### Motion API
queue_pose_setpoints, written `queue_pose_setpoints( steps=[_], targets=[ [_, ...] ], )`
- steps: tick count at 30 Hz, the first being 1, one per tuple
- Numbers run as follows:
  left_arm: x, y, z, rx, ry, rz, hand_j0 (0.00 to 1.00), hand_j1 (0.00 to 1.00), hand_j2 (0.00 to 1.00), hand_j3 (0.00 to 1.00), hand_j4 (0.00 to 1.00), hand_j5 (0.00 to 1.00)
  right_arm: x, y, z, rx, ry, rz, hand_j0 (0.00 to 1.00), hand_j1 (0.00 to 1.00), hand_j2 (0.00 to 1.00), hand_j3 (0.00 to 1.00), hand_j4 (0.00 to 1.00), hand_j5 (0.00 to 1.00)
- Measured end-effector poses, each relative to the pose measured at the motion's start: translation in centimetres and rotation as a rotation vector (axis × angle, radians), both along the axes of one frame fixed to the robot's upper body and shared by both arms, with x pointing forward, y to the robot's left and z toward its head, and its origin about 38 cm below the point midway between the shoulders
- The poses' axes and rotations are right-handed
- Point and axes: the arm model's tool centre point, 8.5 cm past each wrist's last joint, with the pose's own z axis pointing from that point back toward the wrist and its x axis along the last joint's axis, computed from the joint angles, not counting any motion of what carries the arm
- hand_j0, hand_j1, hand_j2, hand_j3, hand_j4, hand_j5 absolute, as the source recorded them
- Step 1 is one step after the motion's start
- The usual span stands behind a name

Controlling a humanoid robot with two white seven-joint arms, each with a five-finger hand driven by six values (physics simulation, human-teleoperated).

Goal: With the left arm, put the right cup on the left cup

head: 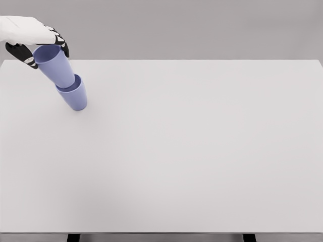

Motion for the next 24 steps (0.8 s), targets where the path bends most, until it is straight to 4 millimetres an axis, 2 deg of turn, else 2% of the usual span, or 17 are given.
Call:
queue_pose_setpoints(
  steps=[24],
  targets=[
    [0.36, -0.65, -0.25, 0.019, -0.005, -0.009, 0.70, 0.70, 0.70, 0.70, 0.70, 0.70, 0.00, 0.00, 0.00, 0.000, 0.000, 0.000, 1.00, 1.00, 1.00, 1.00, 1.00, 1.00]
  ],
)
